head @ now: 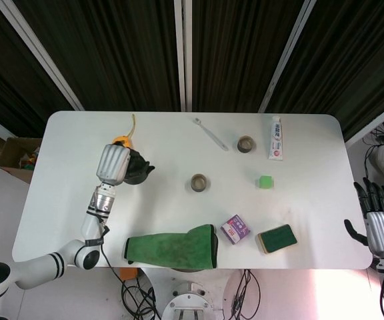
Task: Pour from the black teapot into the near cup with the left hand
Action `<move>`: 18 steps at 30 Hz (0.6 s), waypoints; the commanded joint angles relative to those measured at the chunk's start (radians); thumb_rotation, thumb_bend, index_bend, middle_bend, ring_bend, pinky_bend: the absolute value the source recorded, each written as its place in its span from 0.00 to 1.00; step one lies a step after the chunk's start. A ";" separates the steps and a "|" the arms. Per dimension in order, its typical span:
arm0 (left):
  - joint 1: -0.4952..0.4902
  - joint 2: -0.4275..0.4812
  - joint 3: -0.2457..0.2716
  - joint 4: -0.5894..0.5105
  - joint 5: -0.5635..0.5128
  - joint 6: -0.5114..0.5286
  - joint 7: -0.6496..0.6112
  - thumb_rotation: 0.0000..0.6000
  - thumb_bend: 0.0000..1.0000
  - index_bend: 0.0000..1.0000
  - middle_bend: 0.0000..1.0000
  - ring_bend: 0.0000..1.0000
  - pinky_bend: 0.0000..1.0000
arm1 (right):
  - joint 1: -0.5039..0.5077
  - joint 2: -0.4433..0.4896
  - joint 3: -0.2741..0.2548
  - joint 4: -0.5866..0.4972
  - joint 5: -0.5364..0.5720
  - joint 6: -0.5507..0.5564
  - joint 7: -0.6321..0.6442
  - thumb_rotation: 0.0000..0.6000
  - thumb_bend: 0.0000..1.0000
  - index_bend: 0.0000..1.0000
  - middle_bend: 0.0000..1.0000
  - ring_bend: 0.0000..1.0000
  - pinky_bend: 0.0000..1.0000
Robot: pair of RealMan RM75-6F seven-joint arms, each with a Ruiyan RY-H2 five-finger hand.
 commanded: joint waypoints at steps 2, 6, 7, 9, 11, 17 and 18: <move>-0.001 0.000 0.003 -0.009 0.003 -0.001 0.010 0.92 0.28 1.00 1.00 1.00 0.59 | -0.001 0.025 0.016 -0.037 -0.019 0.036 -0.002 1.00 0.24 0.00 0.00 0.00 0.00; -0.006 -0.005 0.006 -0.016 0.005 -0.010 0.024 0.93 0.28 1.00 1.00 1.00 0.59 | 0.000 0.056 0.034 -0.083 -0.033 0.070 -0.004 1.00 0.24 0.00 0.00 0.00 0.00; -0.008 -0.008 0.005 -0.016 0.004 -0.012 0.025 0.93 0.28 1.00 1.00 1.00 0.59 | 0.001 0.061 0.038 -0.091 -0.033 0.073 -0.004 1.00 0.24 0.00 0.00 0.00 0.00; -0.013 -0.015 0.004 -0.014 0.001 -0.021 0.026 0.93 0.28 1.00 1.00 1.00 0.59 | 0.003 0.073 0.045 -0.107 -0.033 0.078 -0.002 1.00 0.24 0.00 0.00 0.00 0.00; -0.018 -0.022 0.005 -0.011 0.001 -0.028 0.029 0.94 0.28 1.00 1.00 1.00 0.59 | 0.005 0.081 0.053 -0.119 -0.031 0.082 0.001 1.00 0.24 0.00 0.00 0.00 0.00; -0.037 -0.055 0.011 -0.001 0.010 -0.041 0.044 0.97 0.28 1.00 1.00 1.00 0.59 | 0.010 0.091 0.062 -0.131 -0.027 0.083 0.006 1.00 0.24 0.00 0.00 0.00 0.00; -0.041 -0.062 0.011 0.001 0.014 -0.041 0.049 0.98 0.28 1.00 1.00 1.00 0.59 | 0.011 0.090 0.061 -0.130 -0.027 0.080 0.007 1.00 0.24 0.00 0.00 0.00 0.00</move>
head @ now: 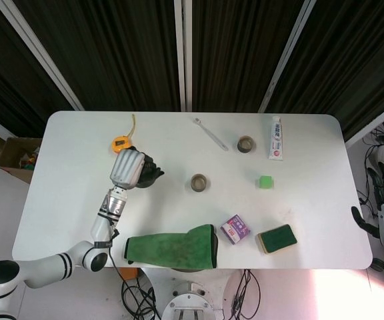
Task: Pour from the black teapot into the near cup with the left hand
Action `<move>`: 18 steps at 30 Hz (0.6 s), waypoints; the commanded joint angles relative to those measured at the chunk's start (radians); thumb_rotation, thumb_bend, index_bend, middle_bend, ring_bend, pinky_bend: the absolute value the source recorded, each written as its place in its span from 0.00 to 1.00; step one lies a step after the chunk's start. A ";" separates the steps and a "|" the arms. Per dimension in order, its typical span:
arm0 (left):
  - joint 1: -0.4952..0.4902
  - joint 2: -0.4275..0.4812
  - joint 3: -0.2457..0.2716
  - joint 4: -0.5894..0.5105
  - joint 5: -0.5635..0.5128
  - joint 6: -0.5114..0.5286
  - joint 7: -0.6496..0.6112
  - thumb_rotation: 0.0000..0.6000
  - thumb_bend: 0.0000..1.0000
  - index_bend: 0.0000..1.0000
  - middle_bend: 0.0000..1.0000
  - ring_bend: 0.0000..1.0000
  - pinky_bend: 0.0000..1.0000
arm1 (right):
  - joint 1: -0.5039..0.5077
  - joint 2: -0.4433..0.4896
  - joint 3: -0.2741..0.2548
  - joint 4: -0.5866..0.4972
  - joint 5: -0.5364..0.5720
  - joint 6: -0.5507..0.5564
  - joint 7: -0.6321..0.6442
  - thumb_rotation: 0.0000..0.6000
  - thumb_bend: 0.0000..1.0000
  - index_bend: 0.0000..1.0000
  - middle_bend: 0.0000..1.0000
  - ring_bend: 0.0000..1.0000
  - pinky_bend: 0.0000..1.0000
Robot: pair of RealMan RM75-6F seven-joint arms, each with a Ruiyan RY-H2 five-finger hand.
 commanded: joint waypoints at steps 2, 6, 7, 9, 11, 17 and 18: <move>-0.019 -0.026 0.002 0.008 0.015 -0.002 0.020 0.99 0.28 1.00 1.00 1.00 0.59 | 0.003 -0.002 -0.003 0.003 0.001 -0.008 0.003 1.00 0.24 0.00 0.00 0.00 0.00; -0.040 -0.057 0.002 0.011 0.028 -0.005 0.044 0.99 0.28 1.00 1.00 1.00 0.60 | 0.004 -0.006 -0.009 0.010 -0.003 -0.012 0.005 1.00 0.24 0.00 0.00 0.00 0.00; -0.045 -0.065 0.002 0.013 0.031 -0.005 0.049 0.99 0.28 1.00 1.00 1.00 0.60 | 0.003 -0.007 -0.009 0.011 -0.003 -0.012 0.006 1.00 0.24 0.00 0.00 0.00 0.00; -0.055 -0.083 0.002 0.020 0.035 -0.007 0.060 1.00 0.28 1.00 1.00 1.00 0.61 | 0.003 -0.007 -0.010 0.013 -0.003 -0.011 0.010 1.00 0.24 0.00 0.00 0.00 0.00; -0.065 -0.100 0.000 0.028 0.036 -0.012 0.067 1.00 0.28 1.00 1.00 1.00 0.61 | 0.002 -0.007 -0.011 0.017 -0.002 -0.011 0.016 1.00 0.23 0.00 0.00 0.00 0.00; -0.092 -0.140 -0.010 0.056 0.035 -0.027 0.077 1.00 0.28 1.00 1.00 1.00 0.61 | 0.002 -0.010 -0.014 0.027 0.000 -0.013 0.024 1.00 0.22 0.00 0.00 0.00 0.00; -0.096 -0.147 -0.012 0.062 0.033 -0.031 0.077 1.00 0.28 1.00 1.00 1.00 0.61 | 0.002 -0.011 -0.015 0.029 0.000 -0.014 0.026 1.00 0.22 0.00 0.00 0.00 0.00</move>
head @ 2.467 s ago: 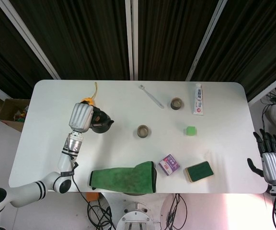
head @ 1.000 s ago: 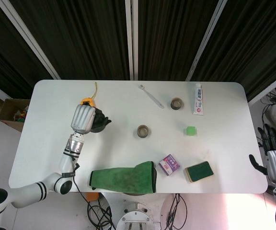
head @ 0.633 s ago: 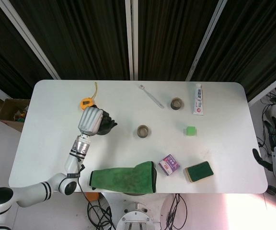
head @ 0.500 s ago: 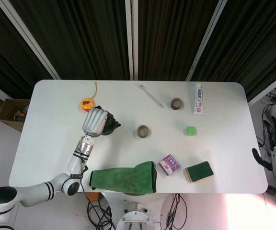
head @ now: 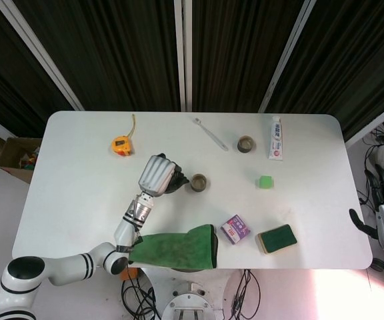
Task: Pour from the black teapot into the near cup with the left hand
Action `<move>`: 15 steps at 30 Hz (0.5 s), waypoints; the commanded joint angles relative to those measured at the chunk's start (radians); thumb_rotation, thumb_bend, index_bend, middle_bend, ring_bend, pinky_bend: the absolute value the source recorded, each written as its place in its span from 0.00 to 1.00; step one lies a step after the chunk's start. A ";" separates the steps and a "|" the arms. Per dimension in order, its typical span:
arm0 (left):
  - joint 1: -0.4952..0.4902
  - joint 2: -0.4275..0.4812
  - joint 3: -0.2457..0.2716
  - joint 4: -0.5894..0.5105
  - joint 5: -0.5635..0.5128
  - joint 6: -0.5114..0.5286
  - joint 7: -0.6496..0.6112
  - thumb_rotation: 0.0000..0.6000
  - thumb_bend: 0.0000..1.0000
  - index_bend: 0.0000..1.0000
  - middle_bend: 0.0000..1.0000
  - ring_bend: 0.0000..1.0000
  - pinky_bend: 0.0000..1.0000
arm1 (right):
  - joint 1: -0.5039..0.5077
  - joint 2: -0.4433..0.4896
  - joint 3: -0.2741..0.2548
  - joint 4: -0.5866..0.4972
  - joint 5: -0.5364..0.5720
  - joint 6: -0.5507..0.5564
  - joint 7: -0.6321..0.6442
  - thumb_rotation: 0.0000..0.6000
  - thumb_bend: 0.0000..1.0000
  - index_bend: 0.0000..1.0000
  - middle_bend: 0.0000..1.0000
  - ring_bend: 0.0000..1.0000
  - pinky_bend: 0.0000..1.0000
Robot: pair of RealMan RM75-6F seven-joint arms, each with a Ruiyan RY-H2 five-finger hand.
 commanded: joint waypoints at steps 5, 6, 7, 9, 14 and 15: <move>-0.024 -0.030 -0.014 0.034 -0.006 -0.018 0.000 1.00 0.28 1.00 1.00 1.00 0.61 | 0.001 0.000 -0.002 0.009 0.002 -0.005 0.008 1.00 0.22 0.00 0.00 0.00 0.00; -0.027 -0.033 -0.015 0.039 -0.006 -0.020 -0.001 1.00 0.28 1.00 1.00 1.00 0.61 | 0.001 0.000 -0.002 0.009 0.001 -0.005 0.008 1.00 0.22 0.00 0.00 0.00 0.00; -0.030 -0.035 -0.016 0.043 -0.005 -0.022 -0.002 1.00 0.28 1.00 1.00 1.00 0.61 | 0.001 0.001 -0.003 0.009 0.001 -0.005 0.008 1.00 0.22 0.00 0.00 0.00 0.00; -0.035 -0.038 -0.017 0.051 -0.005 -0.028 -0.006 1.00 0.28 1.00 1.00 1.00 0.61 | 0.001 0.001 -0.003 0.010 0.001 -0.004 0.009 1.00 0.22 0.00 0.00 0.00 0.00; -0.049 -0.052 -0.023 0.078 -0.011 -0.042 -0.015 1.00 0.28 1.00 1.00 1.00 0.61 | 0.000 0.000 -0.005 0.015 0.007 -0.011 0.010 1.00 0.22 0.00 0.00 0.00 0.00; -0.051 -0.054 -0.023 0.083 -0.011 -0.044 -0.016 1.00 0.28 1.00 1.00 1.00 0.61 | 0.000 0.000 -0.006 0.016 0.007 -0.012 0.011 1.00 0.22 0.00 0.00 0.00 0.00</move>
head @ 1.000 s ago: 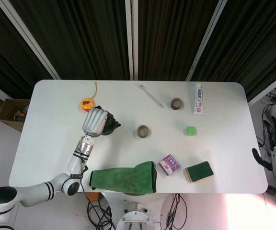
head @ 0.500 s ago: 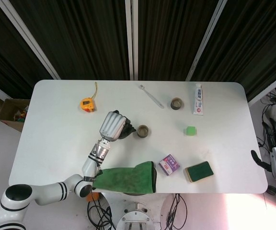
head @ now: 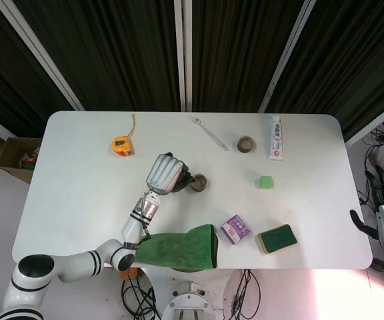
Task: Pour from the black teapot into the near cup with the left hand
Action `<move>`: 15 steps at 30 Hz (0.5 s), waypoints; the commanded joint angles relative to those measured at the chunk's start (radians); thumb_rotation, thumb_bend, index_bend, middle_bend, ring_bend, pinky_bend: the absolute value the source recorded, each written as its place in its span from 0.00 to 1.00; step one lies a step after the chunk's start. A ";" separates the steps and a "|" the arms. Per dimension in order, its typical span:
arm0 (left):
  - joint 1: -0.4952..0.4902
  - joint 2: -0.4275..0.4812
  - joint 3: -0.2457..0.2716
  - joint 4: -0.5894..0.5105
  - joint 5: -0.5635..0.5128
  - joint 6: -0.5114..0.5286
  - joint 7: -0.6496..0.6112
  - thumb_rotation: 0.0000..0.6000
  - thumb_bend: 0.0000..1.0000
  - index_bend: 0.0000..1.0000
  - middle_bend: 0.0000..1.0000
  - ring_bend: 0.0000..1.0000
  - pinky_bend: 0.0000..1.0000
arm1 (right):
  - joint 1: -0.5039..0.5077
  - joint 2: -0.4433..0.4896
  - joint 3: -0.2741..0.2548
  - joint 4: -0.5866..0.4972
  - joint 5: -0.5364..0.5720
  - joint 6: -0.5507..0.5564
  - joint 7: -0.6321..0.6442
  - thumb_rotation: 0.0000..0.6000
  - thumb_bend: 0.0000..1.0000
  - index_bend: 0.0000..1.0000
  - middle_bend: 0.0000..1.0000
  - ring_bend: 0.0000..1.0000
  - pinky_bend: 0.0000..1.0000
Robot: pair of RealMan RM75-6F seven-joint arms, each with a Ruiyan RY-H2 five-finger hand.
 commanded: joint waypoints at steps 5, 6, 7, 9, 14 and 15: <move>-0.020 -0.021 -0.006 0.035 -0.004 -0.017 -0.013 1.00 0.28 1.00 1.00 1.00 0.61 | 0.003 -0.002 -0.001 0.006 0.005 -0.009 0.003 1.00 0.22 0.00 0.00 0.00 0.00; -0.022 -0.024 -0.007 0.040 -0.003 -0.018 -0.014 1.00 0.28 1.00 1.00 1.00 0.61 | 0.003 -0.002 -0.001 0.006 0.005 -0.009 0.003 1.00 0.22 0.00 0.00 0.00 0.00; -0.025 -0.027 -0.008 0.044 -0.003 -0.018 -0.014 1.00 0.28 1.00 1.00 1.00 0.61 | 0.003 -0.002 -0.001 0.006 0.005 -0.009 0.003 1.00 0.22 0.00 0.00 0.00 0.00; -0.031 -0.032 -0.009 0.055 -0.002 -0.021 -0.015 1.00 0.28 1.00 1.00 1.00 0.61 | 0.003 -0.001 -0.001 0.007 0.004 -0.008 0.004 1.00 0.22 0.00 0.00 0.00 0.00; -0.042 -0.046 -0.009 0.081 0.001 -0.022 -0.014 1.00 0.28 1.00 1.00 1.00 0.61 | 0.002 -0.002 -0.001 0.012 0.008 -0.009 0.009 1.00 0.22 0.00 0.00 0.00 0.00; -0.044 -0.049 -0.009 0.086 0.000 -0.022 -0.013 1.00 0.28 1.00 1.00 1.00 0.61 | 0.001 -0.002 -0.002 0.013 0.009 -0.009 0.010 1.00 0.22 0.00 0.00 0.00 0.00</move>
